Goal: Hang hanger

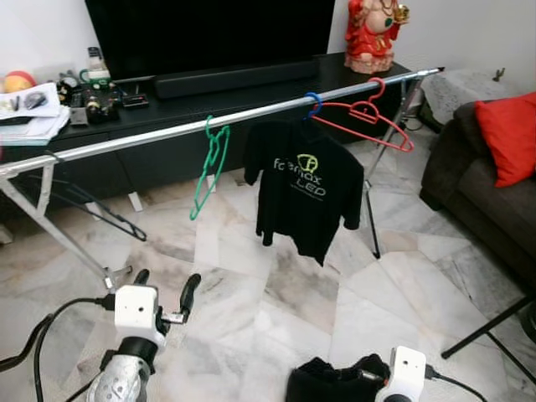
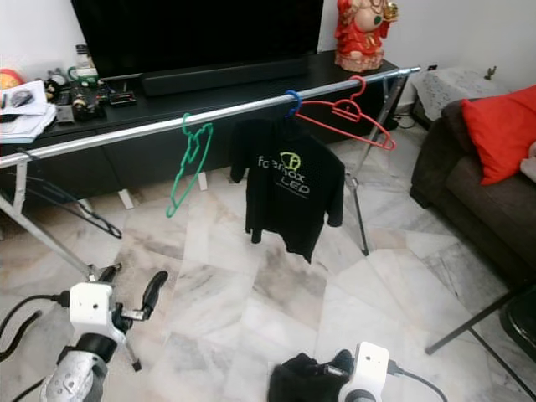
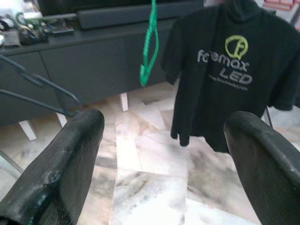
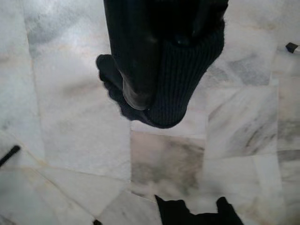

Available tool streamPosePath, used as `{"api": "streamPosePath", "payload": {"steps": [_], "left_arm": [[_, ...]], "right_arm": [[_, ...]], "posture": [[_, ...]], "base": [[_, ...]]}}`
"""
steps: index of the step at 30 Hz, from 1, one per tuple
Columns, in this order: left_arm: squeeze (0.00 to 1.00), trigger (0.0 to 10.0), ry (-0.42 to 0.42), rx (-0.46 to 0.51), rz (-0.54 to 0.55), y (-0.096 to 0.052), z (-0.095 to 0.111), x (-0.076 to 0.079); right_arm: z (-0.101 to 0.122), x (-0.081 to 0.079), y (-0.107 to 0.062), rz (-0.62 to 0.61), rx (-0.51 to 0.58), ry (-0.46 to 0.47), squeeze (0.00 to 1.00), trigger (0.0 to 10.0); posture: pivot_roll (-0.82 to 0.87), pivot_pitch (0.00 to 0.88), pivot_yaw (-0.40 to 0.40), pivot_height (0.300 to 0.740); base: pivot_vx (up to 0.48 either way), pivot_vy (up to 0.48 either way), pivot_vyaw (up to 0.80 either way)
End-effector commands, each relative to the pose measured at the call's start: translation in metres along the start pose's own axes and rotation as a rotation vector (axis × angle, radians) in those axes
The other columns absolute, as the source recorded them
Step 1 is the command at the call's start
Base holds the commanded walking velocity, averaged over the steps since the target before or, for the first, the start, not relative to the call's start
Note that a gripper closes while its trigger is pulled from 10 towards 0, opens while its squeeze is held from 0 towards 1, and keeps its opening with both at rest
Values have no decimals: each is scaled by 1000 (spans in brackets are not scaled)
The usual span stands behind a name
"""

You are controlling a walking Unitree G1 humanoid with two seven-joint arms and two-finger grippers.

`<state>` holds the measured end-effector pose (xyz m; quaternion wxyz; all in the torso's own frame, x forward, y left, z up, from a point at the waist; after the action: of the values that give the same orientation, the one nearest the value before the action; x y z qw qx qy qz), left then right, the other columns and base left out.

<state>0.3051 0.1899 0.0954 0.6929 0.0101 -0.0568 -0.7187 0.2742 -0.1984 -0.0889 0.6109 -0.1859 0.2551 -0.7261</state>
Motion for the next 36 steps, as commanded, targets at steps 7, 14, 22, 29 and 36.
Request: {"api": "streamPosePath", "payload": {"steps": [7,14,22,29,36], "left_arm": [[0,10000,2,24,-13,7,13,1],[0,10000,-6,16,-8,7,16,3],[0,10000,-4,31,-12,10,24,6],[0,10000,2,48,-25,14,31,9],[0,10000,17,42,-86,16,33,19]], "right_arm": [[1,-8,0,26,8,-20,0,10000],[2,-10,0,44,15,-45,0,10000],[8,-12,2,42,21,-41,0,10000],[9,-15,3,52,21,-56,0,10000],[7,-16,3,45,11,-20,0,10000]], "posture": [[48,72,7,740],[53,86,2,740],[56,103,0,740],[57,111,3,740],[63,115,2,740]], "base": [[301,0,0],[321,0,144],[322,0,387],[321,0,0],[321,0,-62]]}}
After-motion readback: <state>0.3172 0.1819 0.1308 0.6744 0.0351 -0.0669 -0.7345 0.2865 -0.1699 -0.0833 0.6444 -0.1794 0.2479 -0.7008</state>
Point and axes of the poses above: a point about 5 cm out from each wrist's last joint towards the gripper, its own y axis pointing out of the wrist towards the gripper, its own z axis along the axis of the wrist's last joint, x = y × z, the point moved 6 cm from there along y, pointing out of the wrist towards the gripper, and after that the axes turned 6 degrees about -y, right-handed, at the moved point
